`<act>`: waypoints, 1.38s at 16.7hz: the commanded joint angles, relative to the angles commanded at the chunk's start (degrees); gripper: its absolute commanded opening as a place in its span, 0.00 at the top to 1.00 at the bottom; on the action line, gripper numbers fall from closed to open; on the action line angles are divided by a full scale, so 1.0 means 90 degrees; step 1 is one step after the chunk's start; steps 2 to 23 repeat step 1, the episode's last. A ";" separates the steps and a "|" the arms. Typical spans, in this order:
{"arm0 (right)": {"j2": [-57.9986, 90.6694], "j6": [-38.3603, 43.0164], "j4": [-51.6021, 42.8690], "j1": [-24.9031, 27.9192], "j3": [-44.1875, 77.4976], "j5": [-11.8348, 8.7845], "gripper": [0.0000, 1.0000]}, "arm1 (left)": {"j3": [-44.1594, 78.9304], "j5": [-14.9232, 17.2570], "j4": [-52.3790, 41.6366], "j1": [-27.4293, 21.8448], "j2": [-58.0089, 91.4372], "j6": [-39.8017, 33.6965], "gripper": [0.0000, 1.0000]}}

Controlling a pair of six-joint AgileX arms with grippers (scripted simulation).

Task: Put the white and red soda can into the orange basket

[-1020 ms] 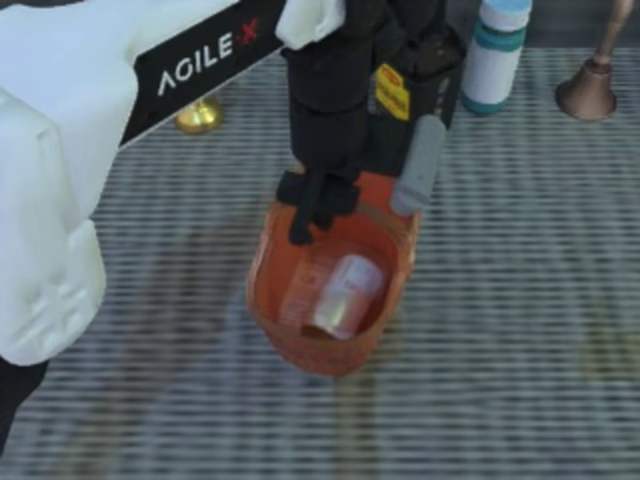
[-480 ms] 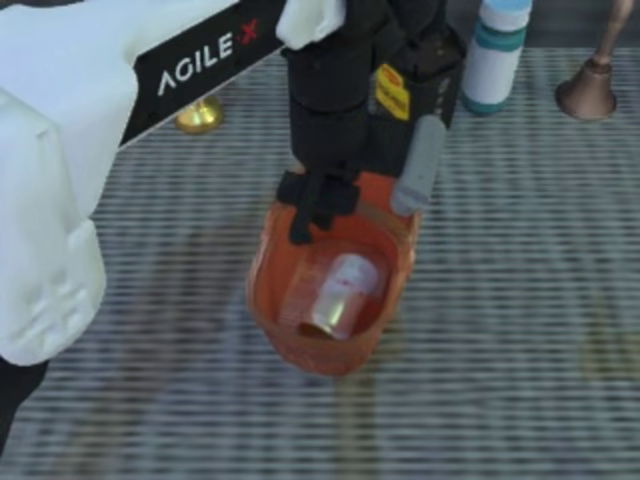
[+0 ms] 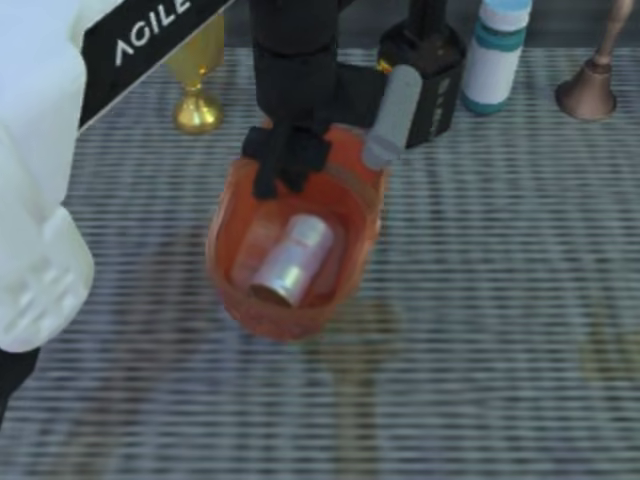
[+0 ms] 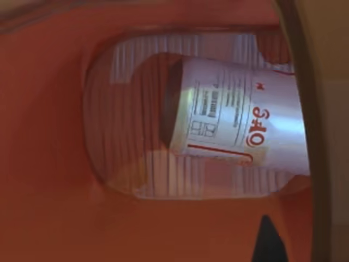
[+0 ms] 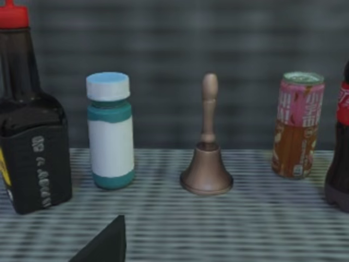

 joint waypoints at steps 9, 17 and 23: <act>0.0000 0.0000 0.0000 0.0000 0.0000 0.0000 0.00 | 0.0042 0.0000 -0.0042 0.0018 -0.0008 0.0006 1.00; 0.0000 0.0000 0.0000 0.0000 0.0000 0.0000 0.00 | 0.0042 0.0000 -0.0042 0.0018 -0.0008 0.0006 1.00; 0.0000 0.0000 0.0000 0.0000 0.0000 0.0000 0.00 | 0.0042 0.0000 -0.0042 0.0018 -0.0008 0.0006 1.00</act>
